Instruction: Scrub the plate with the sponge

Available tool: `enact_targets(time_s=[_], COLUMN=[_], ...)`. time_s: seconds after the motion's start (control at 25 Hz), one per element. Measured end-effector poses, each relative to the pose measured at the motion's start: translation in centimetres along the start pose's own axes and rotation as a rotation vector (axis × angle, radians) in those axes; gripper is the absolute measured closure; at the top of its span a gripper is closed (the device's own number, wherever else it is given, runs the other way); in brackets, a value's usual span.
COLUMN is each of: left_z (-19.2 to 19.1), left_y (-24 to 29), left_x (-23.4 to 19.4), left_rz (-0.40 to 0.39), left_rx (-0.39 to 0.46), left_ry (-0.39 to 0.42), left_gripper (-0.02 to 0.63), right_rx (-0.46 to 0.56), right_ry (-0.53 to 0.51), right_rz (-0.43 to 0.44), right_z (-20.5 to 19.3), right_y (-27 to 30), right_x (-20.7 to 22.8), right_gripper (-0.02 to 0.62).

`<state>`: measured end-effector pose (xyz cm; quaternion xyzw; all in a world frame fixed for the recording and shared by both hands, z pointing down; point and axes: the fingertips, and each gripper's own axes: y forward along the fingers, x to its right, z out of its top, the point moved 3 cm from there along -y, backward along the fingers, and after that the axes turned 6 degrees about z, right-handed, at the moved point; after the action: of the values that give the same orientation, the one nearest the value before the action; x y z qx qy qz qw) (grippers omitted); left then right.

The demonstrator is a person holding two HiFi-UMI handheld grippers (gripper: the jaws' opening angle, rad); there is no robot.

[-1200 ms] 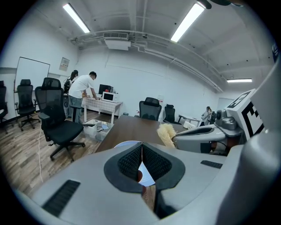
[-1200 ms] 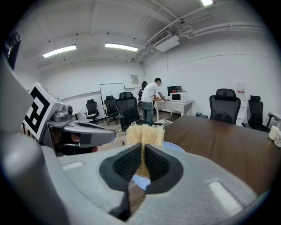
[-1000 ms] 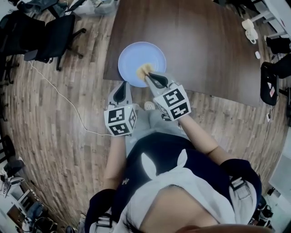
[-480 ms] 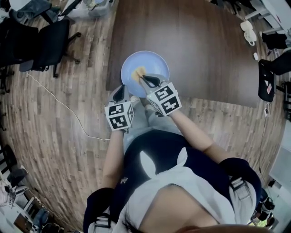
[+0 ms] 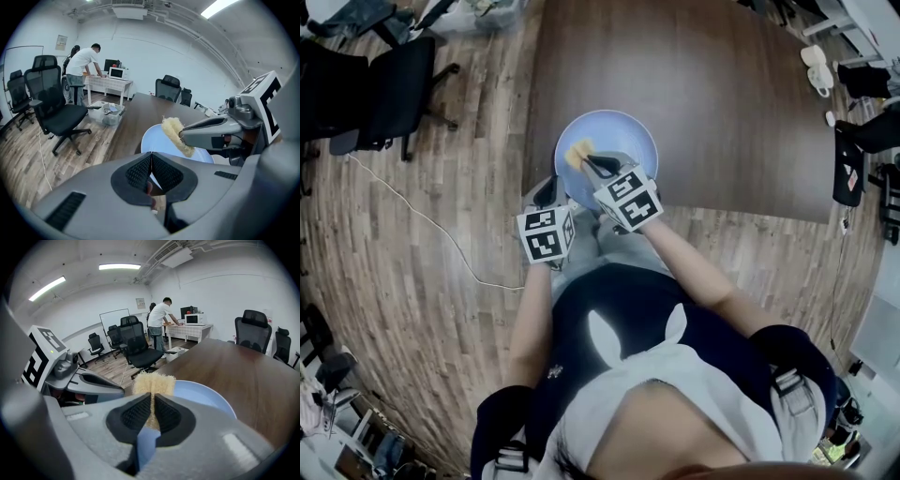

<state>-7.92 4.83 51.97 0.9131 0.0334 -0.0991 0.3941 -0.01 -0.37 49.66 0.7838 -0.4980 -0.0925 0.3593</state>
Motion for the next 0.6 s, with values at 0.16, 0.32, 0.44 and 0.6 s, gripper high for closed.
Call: enact_targets(time_s=[0.16,0.32,0.44,0.6], left_z=[-0.1,-0.2,0.0,0.1], left_y=[1.2,2.4,3.1,4.1], left_x=[-0.2,-0.2,-0.4,-0.9], left_rz=[-0.021,-0.029,-0.034,-0.03], left_rx=[-0.021,-0.04,-0.049,-0.06], left_ry=[0.001,0.012,0.015,0.015], left_gripper=[0.597,0.597,0.597,0.597], right_rx=[-0.035,-0.073,-0.093,-0.13], right_ry=[0.011,0.013,0.006,-0.015], right_rz=[0.002,0.015,0.023,0.032], right_z=[-0.4,-0.5,-0.6,-0.7], right_y=[1.8,3.4,4.5,5.8], right_x=[0.7,1.5,2.0,2.3], right_gripper=[0.574,0.574,0.574,0.574])
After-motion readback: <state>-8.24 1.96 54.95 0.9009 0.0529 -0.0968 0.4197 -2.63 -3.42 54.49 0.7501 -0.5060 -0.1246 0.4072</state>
